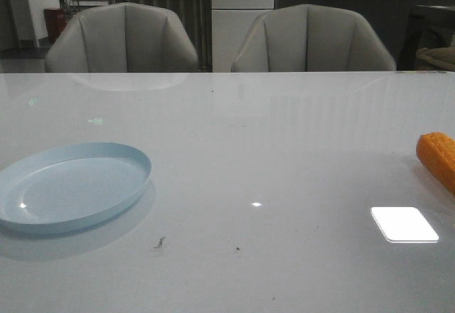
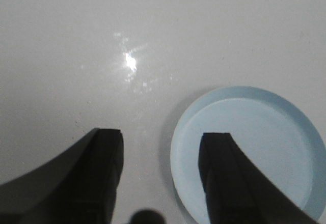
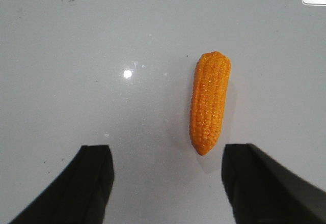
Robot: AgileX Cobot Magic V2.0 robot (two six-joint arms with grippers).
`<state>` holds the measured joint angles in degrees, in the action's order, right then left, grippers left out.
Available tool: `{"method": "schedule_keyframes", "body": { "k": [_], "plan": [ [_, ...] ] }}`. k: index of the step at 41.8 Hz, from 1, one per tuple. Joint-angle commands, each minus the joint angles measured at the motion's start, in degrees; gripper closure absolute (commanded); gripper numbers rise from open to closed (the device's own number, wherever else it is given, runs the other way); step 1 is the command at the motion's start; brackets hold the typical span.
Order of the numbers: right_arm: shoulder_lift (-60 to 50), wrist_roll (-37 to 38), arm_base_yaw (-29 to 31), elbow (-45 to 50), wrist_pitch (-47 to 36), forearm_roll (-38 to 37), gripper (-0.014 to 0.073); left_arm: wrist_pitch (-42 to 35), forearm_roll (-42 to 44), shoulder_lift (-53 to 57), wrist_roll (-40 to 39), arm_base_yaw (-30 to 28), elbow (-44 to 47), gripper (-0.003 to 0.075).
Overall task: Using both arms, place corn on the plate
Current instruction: 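Grasp the rim of the light blue plate with the left gripper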
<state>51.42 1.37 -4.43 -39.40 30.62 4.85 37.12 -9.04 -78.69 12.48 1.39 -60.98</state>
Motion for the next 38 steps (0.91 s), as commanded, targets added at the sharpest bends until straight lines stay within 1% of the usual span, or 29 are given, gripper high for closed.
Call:
{"method": "schedule_keyframes", "body": {
  "k": [1, 12, 15, 38],
  "plan": [
    [-0.3, 0.1, -0.1, -1.8, -3.9, 0.5, 0.0035, -0.3, -1.3, -3.6, -0.6, 0.1, -3.6, 0.0321],
    [-0.3, 0.1, -0.1, -1.8, -3.5, 0.5, 0.0035, 0.3, -5.2, -14.3, -0.6, 0.1, -5.8, 0.0321],
    [-0.3, 0.1, -0.1, -1.8, -3.5, 0.5, 0.0035, 0.3, -5.1, -16.5, -0.6, 0.1, -6.1, 0.0321],
    [-0.3, 0.1, -0.1, -1.8, -3.3, 0.5, 0.0035, 0.2, -5.2, -22.7, -0.6, 0.1, -6.1, 0.0321]
  ]
}}
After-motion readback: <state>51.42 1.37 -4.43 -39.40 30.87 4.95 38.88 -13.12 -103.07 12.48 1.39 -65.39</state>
